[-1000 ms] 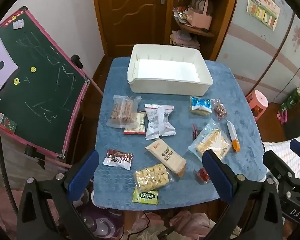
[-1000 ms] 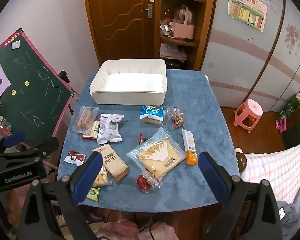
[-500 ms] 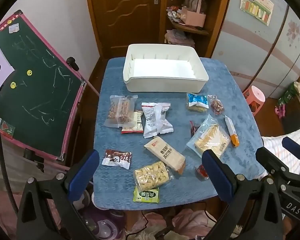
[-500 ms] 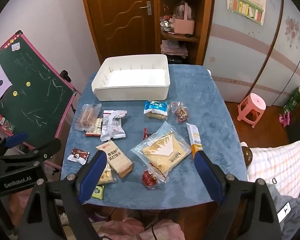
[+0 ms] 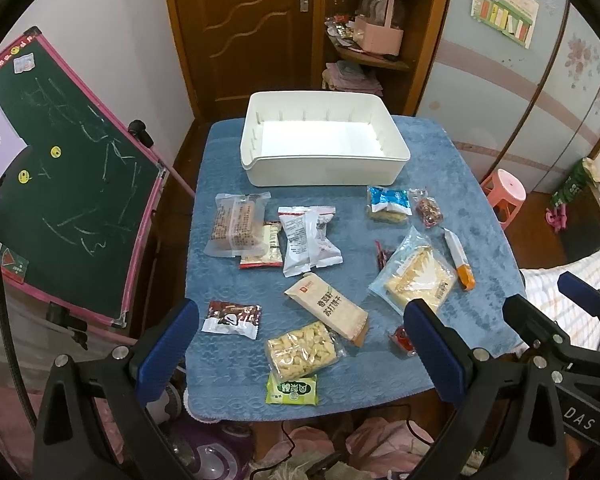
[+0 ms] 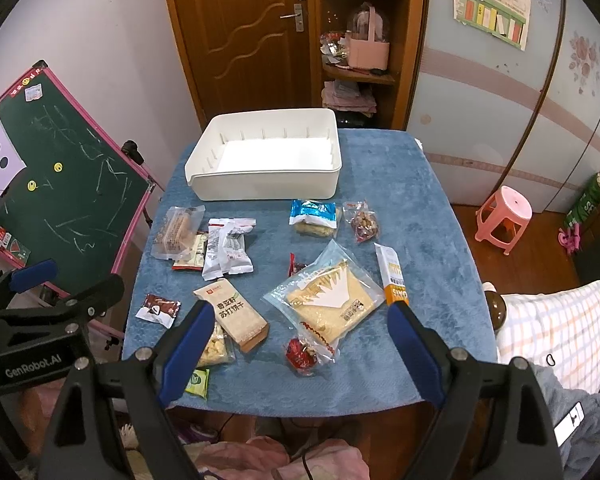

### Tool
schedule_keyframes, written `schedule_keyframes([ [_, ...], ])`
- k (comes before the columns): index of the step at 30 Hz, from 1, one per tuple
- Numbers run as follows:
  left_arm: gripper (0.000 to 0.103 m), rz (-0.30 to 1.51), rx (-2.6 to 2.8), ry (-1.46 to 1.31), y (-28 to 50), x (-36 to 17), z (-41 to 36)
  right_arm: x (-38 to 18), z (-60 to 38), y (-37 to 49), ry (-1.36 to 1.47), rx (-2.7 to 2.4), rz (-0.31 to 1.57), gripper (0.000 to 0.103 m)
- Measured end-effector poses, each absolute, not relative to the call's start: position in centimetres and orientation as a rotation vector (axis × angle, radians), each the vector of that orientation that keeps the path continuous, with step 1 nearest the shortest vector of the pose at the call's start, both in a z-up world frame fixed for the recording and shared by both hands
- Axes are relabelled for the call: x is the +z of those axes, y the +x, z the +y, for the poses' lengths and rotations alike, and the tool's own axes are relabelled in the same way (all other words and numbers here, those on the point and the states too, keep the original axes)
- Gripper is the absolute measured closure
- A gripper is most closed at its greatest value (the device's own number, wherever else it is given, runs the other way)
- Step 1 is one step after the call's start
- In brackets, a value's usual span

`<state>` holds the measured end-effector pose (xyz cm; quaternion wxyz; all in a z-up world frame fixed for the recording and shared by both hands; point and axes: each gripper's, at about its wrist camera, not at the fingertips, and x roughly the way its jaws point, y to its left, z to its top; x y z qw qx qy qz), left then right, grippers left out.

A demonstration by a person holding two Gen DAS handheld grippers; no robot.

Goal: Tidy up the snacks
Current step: 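Move both tools toward the snacks in front of the white bin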

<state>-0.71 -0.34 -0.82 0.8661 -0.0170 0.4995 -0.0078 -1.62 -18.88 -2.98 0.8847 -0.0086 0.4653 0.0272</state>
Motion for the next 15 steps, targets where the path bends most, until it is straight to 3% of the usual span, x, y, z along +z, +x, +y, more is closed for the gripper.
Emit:
schedule_keyframes([
  [15,0.001,1.006,-0.014,-0.034,-1.26,-0.37,0.28,-2.48,-18.43,-1.58,-0.016,0.046,0.961,0.014],
])
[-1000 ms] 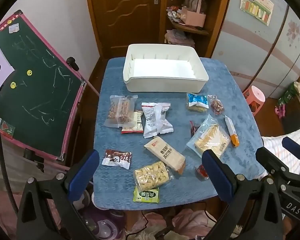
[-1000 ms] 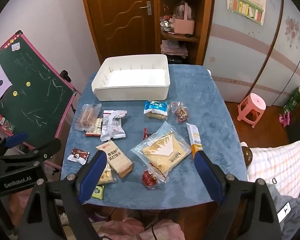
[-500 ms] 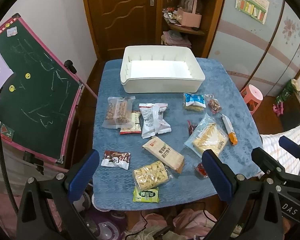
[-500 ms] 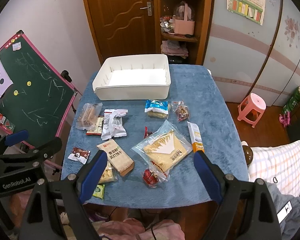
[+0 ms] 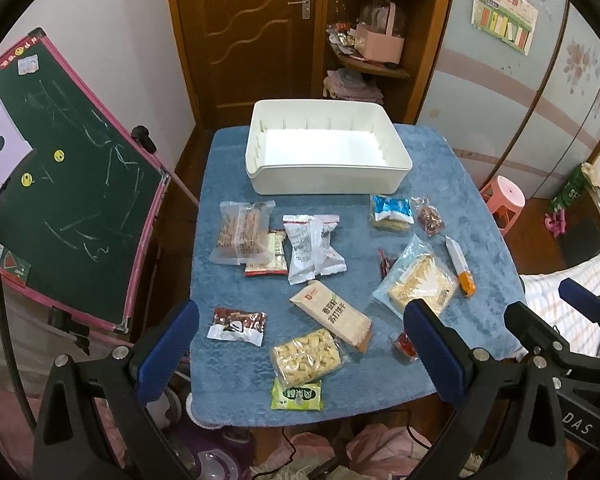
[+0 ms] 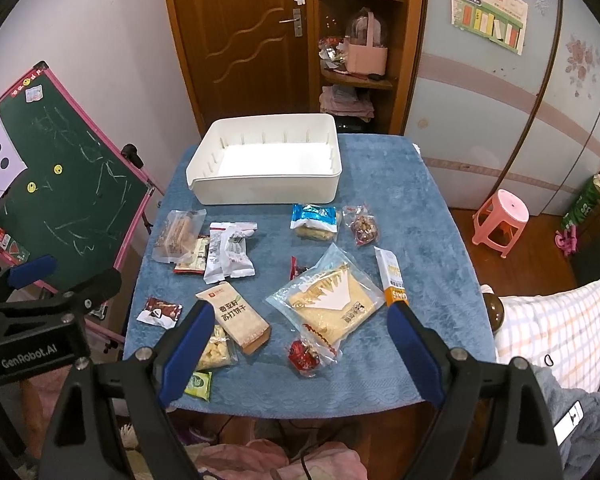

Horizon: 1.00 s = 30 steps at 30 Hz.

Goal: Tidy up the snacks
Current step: 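Move both tools toward the snacks in front of the white bin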

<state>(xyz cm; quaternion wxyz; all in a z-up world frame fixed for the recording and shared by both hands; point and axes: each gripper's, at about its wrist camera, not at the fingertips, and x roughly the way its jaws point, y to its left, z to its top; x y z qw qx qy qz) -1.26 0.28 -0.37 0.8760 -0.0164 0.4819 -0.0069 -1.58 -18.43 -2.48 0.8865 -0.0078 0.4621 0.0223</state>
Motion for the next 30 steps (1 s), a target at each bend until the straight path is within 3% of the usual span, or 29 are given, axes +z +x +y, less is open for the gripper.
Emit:
schedule_keyframes([
  [30,0.001,1.016,-0.107,-0.023,1.1,-0.6,0.8,-1.3,-17.3,-2.1,-0.034,-0.086,0.928,0.014],
])
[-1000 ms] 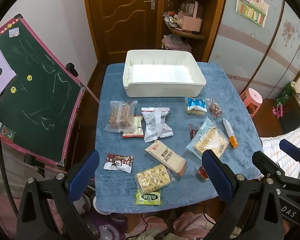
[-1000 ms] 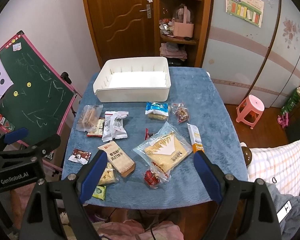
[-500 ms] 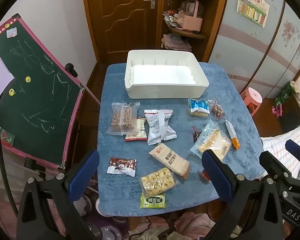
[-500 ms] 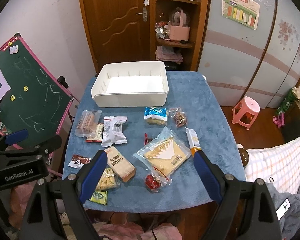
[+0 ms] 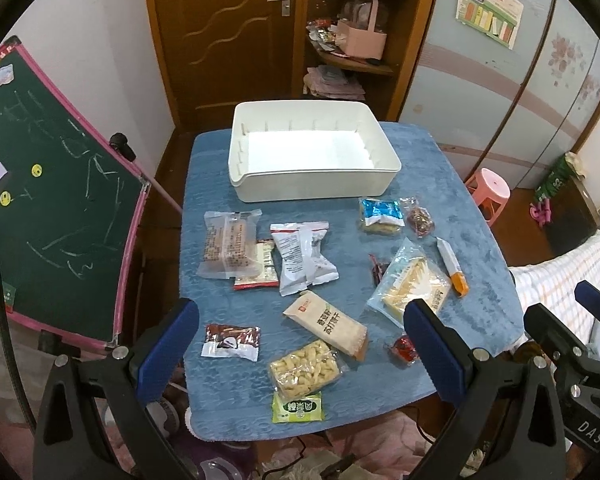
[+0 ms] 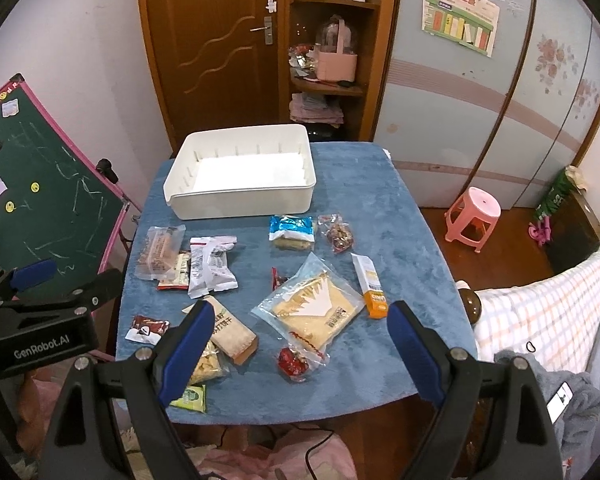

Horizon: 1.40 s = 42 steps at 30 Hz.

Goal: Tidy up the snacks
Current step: 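Move both tools toward the snacks in front of the white bin, then grasp the white-and-red bag with left tool while right tool grasps blue foil snack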

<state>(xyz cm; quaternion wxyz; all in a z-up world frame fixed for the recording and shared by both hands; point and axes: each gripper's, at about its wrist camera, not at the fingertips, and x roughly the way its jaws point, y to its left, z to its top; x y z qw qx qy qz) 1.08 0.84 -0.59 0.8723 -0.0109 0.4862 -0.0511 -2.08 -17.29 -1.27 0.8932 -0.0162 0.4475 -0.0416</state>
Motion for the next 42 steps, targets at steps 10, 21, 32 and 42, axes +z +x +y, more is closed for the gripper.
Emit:
schedule_keyframes([
  [10,0.001,1.017,-0.077,-0.014,2.0,-0.6,0.8,-2.0,-17.8,-0.6,-0.026,-0.05,0.948,0.014],
  [21,0.001,1.064,-0.022,-0.076,7.2,-2.3,1.8,-3.0,-20.3,5.4,-0.002,-0.007,0.977,0.014],
  [32,0.001,1.179,0.013,-0.148,13.8,-9.5,3.0,-8.7,-22.2,15.0,0.055,0.075,1.087,0.014],
  [42,0.001,1.348,0.019,-0.179,18.3,-18.6,1.0,-17.2,-23.3,22.6,0.096,0.128,1.221,0.014],
])
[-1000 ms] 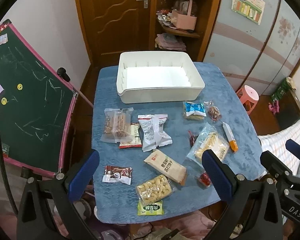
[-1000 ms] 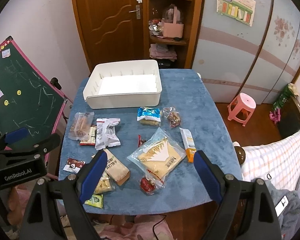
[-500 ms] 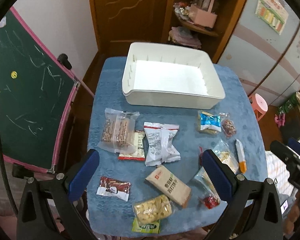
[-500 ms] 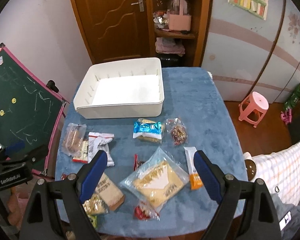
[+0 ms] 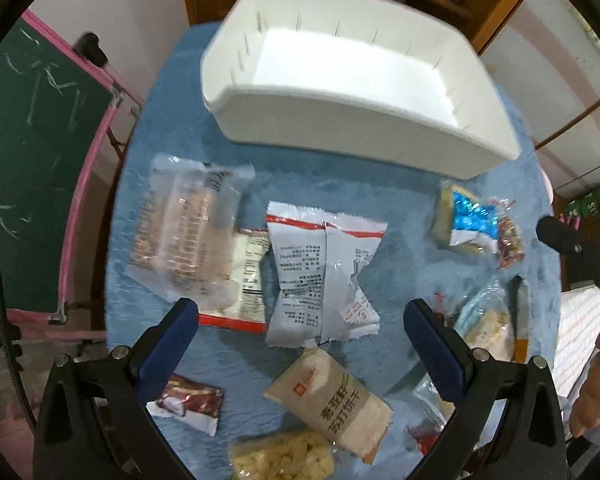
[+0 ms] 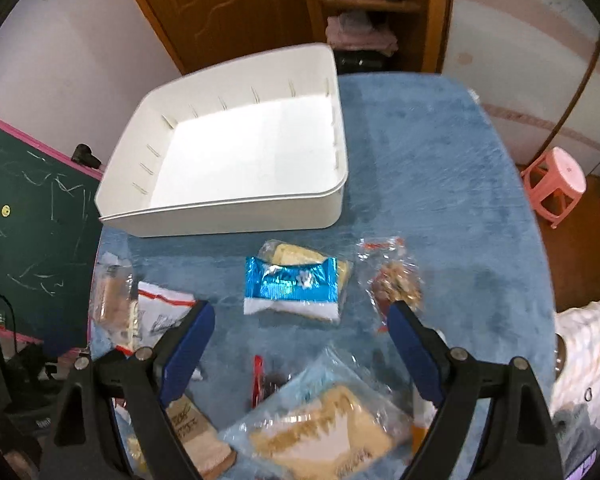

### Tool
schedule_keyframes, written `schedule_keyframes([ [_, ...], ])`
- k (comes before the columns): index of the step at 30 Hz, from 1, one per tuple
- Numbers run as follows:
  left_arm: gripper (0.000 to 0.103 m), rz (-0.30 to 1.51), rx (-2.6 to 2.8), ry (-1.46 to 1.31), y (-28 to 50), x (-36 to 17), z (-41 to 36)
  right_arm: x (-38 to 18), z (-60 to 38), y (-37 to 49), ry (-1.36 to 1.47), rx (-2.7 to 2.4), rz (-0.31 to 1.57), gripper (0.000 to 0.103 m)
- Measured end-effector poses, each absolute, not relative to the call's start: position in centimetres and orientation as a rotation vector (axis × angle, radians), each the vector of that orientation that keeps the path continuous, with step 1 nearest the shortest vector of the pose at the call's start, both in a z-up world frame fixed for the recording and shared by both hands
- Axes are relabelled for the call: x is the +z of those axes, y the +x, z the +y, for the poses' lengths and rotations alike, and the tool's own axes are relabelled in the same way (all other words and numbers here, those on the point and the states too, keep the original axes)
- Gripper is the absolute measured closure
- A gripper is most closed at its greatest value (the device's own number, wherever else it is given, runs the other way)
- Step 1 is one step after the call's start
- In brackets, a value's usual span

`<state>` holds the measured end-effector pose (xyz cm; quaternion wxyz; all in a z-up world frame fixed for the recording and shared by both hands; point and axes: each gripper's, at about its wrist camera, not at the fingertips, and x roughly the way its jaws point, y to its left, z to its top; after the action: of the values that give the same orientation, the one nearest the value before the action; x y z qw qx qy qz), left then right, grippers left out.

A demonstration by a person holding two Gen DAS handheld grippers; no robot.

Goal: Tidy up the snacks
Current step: 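Grasp the white-and-red bag with left tool while right tool grasps blue foil snack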

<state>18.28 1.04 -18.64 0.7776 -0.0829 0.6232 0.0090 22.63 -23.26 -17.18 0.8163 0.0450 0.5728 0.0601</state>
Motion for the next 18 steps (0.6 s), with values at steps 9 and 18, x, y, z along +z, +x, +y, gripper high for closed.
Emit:
schedule_keyframes([
  [9,0.001,1.422,0.043,-0.177,20.1,-23.3,-0.8,-22.8,-22.0,25.6,0.049,0.147,1.319,0.023],
  [18,0.001,1.468,0.1,-0.17,21.4,-26.5,-1.7,-24.7,-21.2,27.0,0.024,0.168,1.348,0.026],
])
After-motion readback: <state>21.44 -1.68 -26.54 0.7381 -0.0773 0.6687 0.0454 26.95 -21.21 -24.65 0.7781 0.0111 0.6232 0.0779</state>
